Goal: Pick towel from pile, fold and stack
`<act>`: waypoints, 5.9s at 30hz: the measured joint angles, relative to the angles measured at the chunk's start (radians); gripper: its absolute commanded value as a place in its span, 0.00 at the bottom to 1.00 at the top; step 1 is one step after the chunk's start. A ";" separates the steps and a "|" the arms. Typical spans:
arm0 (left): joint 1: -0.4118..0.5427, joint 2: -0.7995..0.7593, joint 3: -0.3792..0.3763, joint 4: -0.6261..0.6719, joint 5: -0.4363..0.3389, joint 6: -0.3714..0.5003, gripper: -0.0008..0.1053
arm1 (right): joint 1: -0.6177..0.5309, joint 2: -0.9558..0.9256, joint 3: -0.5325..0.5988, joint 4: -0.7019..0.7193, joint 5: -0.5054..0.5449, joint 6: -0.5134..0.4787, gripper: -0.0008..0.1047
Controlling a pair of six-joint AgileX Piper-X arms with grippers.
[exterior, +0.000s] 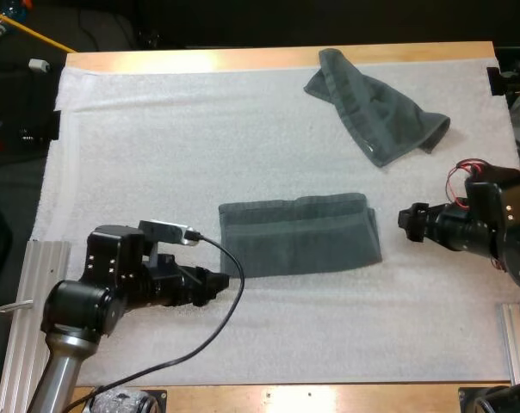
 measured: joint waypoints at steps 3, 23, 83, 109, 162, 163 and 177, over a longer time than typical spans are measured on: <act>-0.017 0.000 0.000 0.000 -0.001 -0.008 0.63 | -0.001 0.044 0.000 -0.029 -0.003 -0.011 0.68; -0.017 0.000 0.000 0.002 -0.001 -0.011 0.63 | -0.170 0.517 0.000 -0.210 -0.423 -0.076 0.64; -0.017 0.000 0.000 0.018 -0.001 -0.015 0.63 | 0.154 0.175 0.030 -0.052 -0.073 -0.003 0.01; -0.017 0.000 0.000 0.036 -0.001 -0.015 0.63 | 0.347 0.528 0.030 -0.480 -0.287 0.488 0.15; -0.036 0.206 0.000 -0.245 0.089 -0.073 0.63 | 0.385 -0.379 0.030 0.152 0.138 0.284 0.58; -0.051 0.235 0.000 -0.260 0.089 -0.073 0.63 | 0.385 -0.379 0.030 0.152 0.138 0.282 0.58; -0.235 0.615 -0.014 -0.583 0.037 -0.254 0.63 | 0.385 -0.379 0.030 0.249 0.141 0.278 0.58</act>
